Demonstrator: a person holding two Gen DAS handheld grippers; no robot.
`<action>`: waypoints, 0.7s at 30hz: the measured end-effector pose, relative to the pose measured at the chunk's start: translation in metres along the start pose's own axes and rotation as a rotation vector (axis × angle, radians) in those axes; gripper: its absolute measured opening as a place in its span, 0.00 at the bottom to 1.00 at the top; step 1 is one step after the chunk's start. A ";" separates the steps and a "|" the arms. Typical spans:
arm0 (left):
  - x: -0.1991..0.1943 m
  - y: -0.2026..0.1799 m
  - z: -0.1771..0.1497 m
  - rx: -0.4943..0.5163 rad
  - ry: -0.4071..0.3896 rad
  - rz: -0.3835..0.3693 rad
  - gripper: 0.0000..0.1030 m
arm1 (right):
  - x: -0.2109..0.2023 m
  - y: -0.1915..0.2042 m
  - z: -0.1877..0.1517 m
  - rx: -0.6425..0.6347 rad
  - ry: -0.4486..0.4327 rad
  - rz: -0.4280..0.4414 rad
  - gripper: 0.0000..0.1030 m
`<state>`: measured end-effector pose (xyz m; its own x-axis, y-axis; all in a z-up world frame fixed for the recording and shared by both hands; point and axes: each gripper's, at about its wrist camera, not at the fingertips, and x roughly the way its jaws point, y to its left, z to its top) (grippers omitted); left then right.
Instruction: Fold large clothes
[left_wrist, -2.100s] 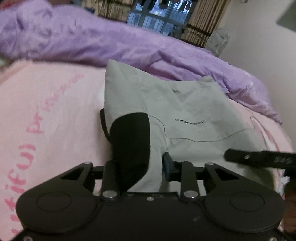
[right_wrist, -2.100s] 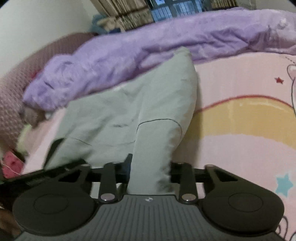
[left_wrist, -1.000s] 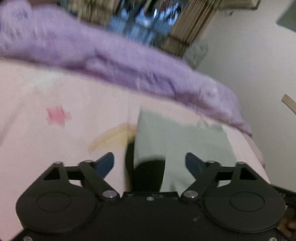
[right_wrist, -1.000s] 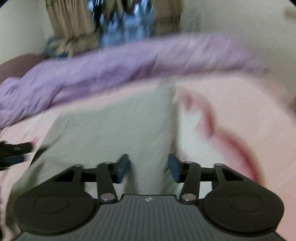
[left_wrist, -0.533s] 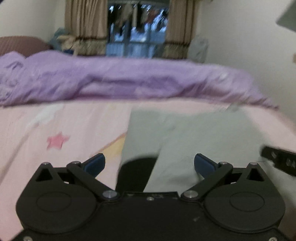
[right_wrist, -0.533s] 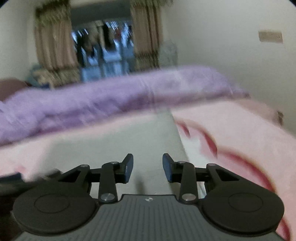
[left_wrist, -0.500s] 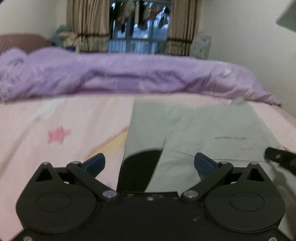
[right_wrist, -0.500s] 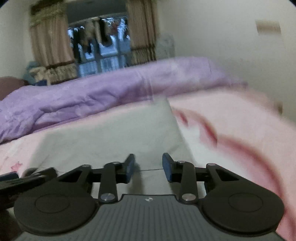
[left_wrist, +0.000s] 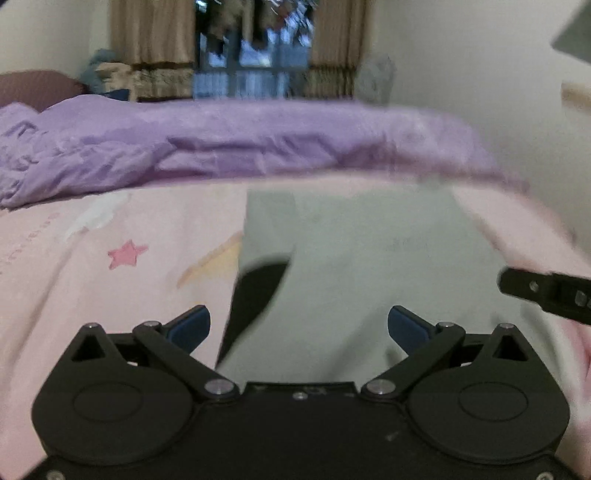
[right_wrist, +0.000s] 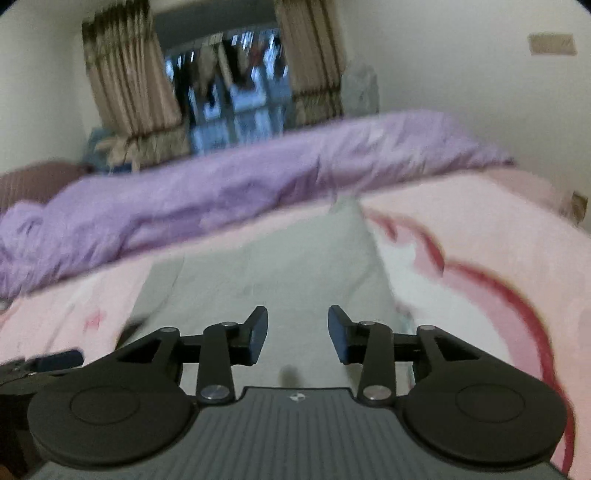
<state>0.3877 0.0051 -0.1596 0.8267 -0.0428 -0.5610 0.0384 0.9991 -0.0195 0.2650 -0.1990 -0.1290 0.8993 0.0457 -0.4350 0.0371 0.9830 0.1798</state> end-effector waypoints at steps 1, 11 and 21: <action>0.009 -0.004 -0.002 0.037 0.042 0.044 1.00 | 0.008 0.000 -0.005 -0.013 0.043 -0.011 0.44; 0.012 0.015 0.001 -0.044 0.201 0.024 1.00 | 0.013 0.014 -0.012 -0.156 0.130 -0.078 0.65; -0.071 0.008 0.019 0.006 0.156 0.005 1.00 | -0.058 0.030 0.005 -0.183 0.164 -0.142 0.88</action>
<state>0.3399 0.0156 -0.1047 0.7299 -0.0361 -0.6826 0.0385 0.9992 -0.0117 0.2163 -0.1731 -0.0946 0.8079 -0.0816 -0.5837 0.0652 0.9967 -0.0491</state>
